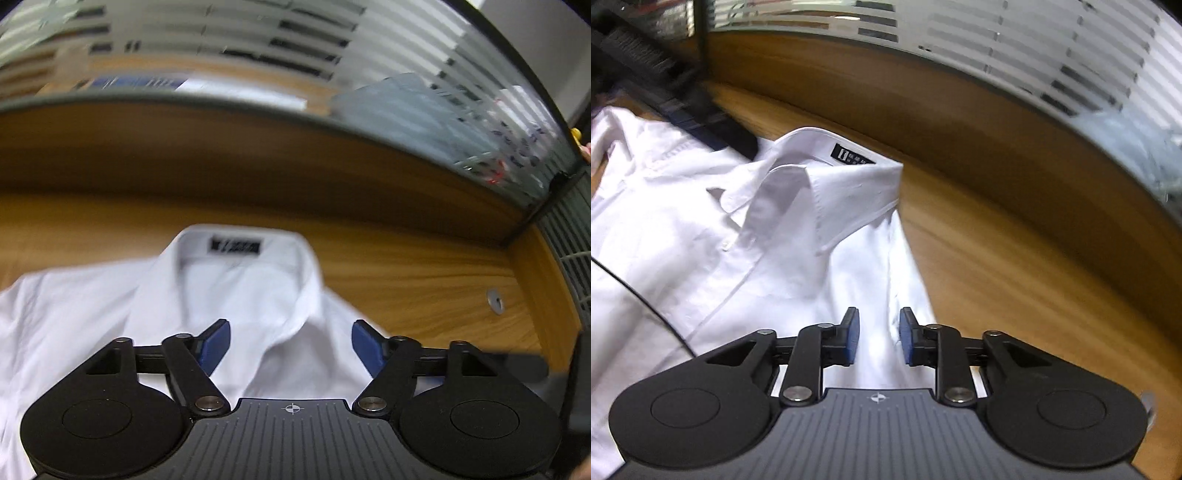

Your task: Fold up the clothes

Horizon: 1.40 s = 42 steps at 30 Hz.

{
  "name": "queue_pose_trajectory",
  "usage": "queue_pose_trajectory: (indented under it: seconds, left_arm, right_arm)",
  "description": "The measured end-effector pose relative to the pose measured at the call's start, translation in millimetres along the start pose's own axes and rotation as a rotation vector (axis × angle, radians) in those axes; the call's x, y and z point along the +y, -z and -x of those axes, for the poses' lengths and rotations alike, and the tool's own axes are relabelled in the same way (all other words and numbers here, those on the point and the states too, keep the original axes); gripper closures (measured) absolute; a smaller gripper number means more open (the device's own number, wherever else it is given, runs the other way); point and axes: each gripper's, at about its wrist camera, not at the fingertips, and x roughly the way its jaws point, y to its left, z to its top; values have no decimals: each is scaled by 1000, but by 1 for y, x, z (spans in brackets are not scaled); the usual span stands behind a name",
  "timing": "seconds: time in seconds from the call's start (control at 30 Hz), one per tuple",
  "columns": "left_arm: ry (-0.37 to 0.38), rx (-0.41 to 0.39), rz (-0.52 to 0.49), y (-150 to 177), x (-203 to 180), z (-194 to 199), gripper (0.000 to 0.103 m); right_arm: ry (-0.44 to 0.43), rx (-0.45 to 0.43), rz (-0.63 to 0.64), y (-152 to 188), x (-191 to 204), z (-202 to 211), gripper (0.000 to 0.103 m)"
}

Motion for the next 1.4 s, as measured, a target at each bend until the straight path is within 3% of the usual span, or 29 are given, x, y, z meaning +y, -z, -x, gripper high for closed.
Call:
queue_pose_trajectory:
  seconds: [0.2, 0.4, 0.7, 0.9, 1.03, 1.1, 1.27, 1.4]
  left_arm:
    - [-6, 37, -25, -24, -17, -50, 26]
    - [-14, 86, 1, -42, -15, -87, 30]
    - [50, 127, 41, -47, -8, -105, 42]
    - [84, 140, 75, -46, -4, -113, 44]
    - [87, 153, 95, -45, -1, -118, 51]
    - [83, 167, 101, -43, 0, -122, 60]
    - [81, 167, 81, -38, -2, -125, 89]
    - [83, 95, 67, -42, -1, -114, 93]
  right_arm:
    - [-56, -1, -121, 2, -8, 12, 70]
    - [-96, -8, -302, -2, -74, 33, 70]
    - [-392, 126, -502, 0, -172, -24, 59]
    - [-607, 214, -586, 9, -185, -58, 52]
    - [-682, 253, -625, 19, -178, -72, 52]
    - [-690, 254, -637, 23, -174, -72, 58]
    - [-671, 235, -643, 29, -164, -62, 95]
    - [-562, 148, -659, 26, -170, -38, 101]
